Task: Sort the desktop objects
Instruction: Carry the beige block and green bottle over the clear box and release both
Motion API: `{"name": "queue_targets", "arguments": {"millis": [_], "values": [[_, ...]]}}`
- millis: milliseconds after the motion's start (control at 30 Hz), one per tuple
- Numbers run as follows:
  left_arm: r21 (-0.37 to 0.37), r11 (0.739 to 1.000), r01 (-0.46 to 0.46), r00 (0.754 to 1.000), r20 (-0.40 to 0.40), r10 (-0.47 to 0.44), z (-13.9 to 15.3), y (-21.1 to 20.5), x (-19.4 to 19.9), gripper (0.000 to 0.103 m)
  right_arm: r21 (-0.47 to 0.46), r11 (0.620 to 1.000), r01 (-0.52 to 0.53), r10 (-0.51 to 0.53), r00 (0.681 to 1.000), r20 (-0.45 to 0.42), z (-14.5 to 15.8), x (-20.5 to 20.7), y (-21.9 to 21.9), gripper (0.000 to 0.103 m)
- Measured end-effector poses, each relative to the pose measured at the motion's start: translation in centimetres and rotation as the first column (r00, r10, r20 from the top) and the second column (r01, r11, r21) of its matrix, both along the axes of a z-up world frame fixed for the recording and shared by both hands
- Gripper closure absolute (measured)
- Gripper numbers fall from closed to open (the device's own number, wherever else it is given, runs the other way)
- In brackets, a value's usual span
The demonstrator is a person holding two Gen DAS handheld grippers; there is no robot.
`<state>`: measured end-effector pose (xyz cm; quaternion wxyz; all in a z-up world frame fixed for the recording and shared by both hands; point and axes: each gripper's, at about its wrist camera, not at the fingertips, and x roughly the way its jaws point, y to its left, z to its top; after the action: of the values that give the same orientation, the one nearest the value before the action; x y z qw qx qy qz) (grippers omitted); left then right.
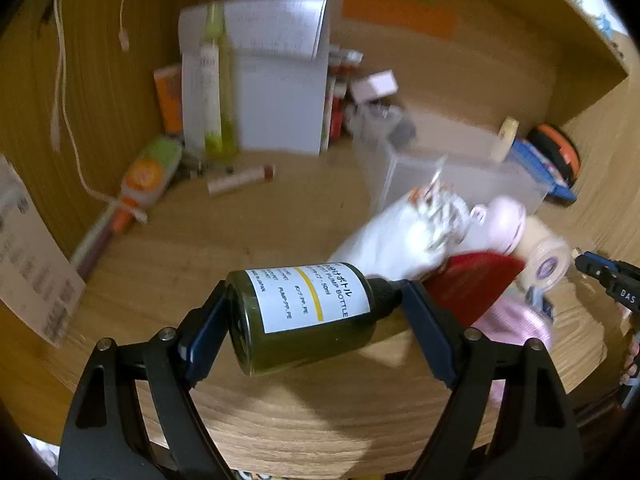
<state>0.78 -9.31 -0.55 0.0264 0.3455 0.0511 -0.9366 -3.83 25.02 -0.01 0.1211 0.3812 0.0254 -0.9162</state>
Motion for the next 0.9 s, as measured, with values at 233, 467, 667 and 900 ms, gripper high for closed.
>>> {"name": "queue_targets", "arguments": {"millis": [233, 467, 667, 900], "values": [[0.002, 0.996, 0.091, 0.987, -0.131, -0.09, 4.8, 1.6, -0.6, 0.019, -0.044, 0.999, -0.016, 0.013, 0.997, -0.078, 3.3, 0.1, 0.2, 0.081], [-0.013, 0.98, 0.196, 0.968, -0.155, -0.196, 7.7, 4.1, -4.1, 0.018, -0.029, 0.998, -0.06, 0.054, 0.985, -0.162, 6.7, -1.0, -1.2, 0.081], [-0.013, 0.969, 0.247, 0.961, -0.121, -0.247, 9.0, 6.1, -7.9, 0.018, -0.051, 0.995, -0.085, 0.075, 0.982, -0.176, 8.6, -3.5, -1.6, 0.081], [0.017, 0.96, 0.28, 0.96, -0.003, -0.28, 8.3, 7.2, -13.9, 0.019, -0.056, 0.993, -0.104, 0.096, 0.987, -0.129, 8.5, -8.1, -2.3, 0.081]]}}
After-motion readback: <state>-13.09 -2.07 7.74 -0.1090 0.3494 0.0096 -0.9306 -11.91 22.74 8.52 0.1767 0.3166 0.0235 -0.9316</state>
